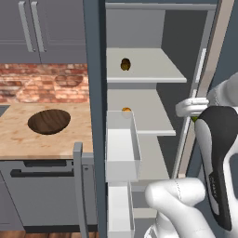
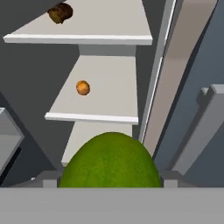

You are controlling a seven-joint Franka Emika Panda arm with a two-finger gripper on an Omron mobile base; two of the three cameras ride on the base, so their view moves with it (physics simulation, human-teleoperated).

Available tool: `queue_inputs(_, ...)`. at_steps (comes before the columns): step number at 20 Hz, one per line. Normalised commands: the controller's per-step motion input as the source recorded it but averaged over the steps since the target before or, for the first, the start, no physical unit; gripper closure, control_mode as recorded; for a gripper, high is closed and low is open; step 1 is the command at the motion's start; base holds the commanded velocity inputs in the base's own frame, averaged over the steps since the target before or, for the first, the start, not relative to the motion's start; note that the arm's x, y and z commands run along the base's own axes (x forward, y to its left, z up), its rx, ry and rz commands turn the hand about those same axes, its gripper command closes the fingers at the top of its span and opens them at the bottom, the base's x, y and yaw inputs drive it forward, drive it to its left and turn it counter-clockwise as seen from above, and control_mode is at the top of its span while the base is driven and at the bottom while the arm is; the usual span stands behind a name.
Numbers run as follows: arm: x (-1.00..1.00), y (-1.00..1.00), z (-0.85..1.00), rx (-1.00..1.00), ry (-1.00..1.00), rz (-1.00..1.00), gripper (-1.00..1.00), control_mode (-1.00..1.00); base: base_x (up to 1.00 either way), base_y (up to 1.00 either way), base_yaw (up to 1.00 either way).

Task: Take the sweet potato, peach, and lime from the freezer and place them in the bowl on the counter.

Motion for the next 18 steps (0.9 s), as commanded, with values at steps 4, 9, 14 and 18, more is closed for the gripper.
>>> queue_inputs(4, -0.13, 0.0, -0.04, 0.0, 0.0, 0.0, 1.0, -1.0, 0.0, 0.0, 0.0)
queue_inputs(9, 0.04, 0.0, -0.15, 0.0, 0.01, 0.0, 1.0, -1.0, 0.0, 0.0, 0.0)
queue_inputs(14, -0.18, 0.03, -0.05, 0.0, -0.01, 0.0, 1.0, -1.0, 0.0, 0.0, 0.0)
queue_inputs(18, -0.24, 0.0, 0.0, 0.0, -0.02, 0.0, 1.0, 1.0, -0.75, 0.0, 0.0)
